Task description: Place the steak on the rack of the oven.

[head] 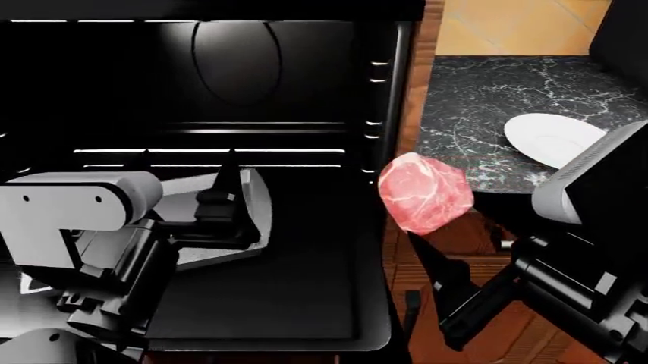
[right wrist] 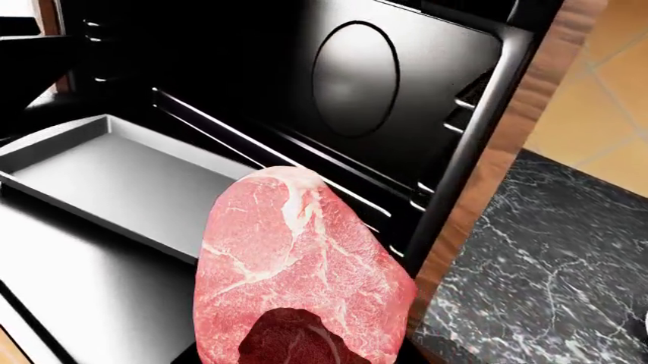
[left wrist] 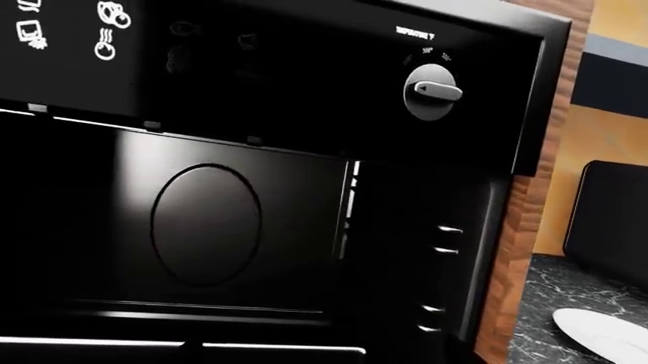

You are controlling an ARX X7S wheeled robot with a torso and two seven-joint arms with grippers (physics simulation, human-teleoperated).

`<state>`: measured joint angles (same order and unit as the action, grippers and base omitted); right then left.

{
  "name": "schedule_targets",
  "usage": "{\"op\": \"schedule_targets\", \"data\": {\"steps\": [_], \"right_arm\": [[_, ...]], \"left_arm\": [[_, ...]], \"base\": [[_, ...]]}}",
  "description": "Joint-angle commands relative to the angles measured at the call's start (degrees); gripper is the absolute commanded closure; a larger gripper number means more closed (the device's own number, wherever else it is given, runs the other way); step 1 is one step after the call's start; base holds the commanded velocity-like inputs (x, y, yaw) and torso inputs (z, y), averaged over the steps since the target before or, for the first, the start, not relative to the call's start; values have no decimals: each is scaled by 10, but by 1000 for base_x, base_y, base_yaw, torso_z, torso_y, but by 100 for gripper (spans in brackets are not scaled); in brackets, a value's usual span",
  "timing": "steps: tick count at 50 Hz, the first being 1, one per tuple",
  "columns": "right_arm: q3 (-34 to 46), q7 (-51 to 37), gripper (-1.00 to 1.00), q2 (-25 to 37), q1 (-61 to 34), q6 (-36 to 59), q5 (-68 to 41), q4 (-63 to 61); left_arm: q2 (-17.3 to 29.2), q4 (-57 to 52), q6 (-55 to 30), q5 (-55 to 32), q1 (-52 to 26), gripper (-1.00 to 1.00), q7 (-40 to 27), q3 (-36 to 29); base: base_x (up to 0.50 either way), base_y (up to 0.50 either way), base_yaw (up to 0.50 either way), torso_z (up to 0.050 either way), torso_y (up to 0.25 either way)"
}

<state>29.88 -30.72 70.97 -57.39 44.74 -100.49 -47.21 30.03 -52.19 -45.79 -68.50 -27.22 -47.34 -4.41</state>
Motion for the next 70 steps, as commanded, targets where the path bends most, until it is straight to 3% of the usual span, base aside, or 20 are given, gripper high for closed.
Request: {"op": "schedule_targets", "data": {"steps": [1, 55, 70], "right_arm": [[-6, 5, 100, -5, -14, 11, 11, 3], [-8, 14, 100, -8, 1, 8, 26, 6], [9, 24, 100, -56, -20, 31, 47, 37]], "left_arm": [[2, 0, 3, -1, 0, -100, -1, -2], [11, 3, 15, -3, -2, -100, -5, -11], [12, 12, 26, 15, 10, -100, 9, -14]], "base": [[0, 316, 0, 0, 0], [0, 321, 0, 0, 0], [0, 186, 0, 0, 0]]}}
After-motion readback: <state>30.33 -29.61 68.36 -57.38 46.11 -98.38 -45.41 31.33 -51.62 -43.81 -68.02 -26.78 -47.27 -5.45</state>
